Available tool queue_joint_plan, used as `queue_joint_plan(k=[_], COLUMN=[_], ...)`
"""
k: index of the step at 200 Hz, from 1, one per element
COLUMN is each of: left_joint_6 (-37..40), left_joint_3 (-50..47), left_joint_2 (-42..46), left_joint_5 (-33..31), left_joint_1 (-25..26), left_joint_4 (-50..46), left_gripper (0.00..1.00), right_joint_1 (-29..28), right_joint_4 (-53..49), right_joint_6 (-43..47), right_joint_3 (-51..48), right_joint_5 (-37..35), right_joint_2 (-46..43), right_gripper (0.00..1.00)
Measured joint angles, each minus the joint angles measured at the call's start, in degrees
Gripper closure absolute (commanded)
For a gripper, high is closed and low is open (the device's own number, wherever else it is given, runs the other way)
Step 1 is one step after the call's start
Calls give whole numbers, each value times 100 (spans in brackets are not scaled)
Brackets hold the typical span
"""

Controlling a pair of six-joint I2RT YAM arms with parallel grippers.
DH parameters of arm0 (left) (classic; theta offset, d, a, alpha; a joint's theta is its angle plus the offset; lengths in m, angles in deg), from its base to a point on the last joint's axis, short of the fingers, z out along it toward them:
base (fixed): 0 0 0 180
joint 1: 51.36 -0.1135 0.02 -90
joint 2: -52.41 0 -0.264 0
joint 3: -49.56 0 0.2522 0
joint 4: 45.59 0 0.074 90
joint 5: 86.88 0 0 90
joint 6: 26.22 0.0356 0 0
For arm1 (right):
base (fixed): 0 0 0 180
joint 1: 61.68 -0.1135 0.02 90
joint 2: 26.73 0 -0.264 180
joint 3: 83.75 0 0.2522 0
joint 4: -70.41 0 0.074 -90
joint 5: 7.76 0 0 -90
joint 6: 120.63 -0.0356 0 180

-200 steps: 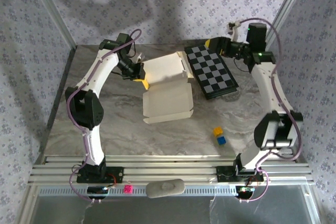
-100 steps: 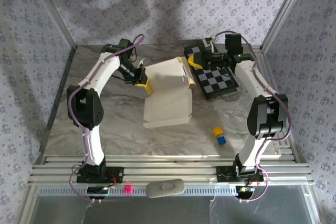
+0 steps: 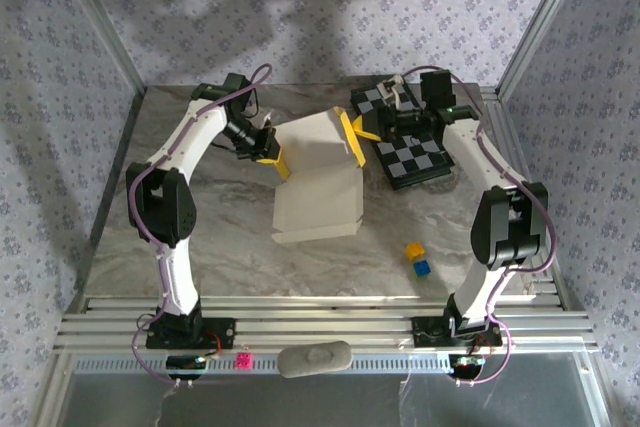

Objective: Fold the paper box

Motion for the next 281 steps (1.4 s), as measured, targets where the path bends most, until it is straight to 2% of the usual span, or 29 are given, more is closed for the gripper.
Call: queue_joint_plan(k=[55,109,173,213,281], left_joint_6=[-118,-162,-162,-186,-208], left_joint_3=[0,2,2,2,2], left_joint_2=[0,0,0,0,0], left_joint_5=[-2,-4,-63,-136,-352], left_joint_1=[0,17,76,76,120], left_joint_4=[-2,-2,-4,-11,-61], left_gripper=[100,100,100,100,100], right_joint_1=[-149,-271,-391,-745,-1360], right_joint_4=[-94,-142,-525,-817,-903], right_joint_6=[223,330,704,1040,1495], right_joint_3=[-2,-2,118,308,356], right_joint_5=[-612,-728,-1191,-2074,-4291], right_joint_2=[-374,-527,-525,-525,-531], right_gripper=[60,58,57,56,54])
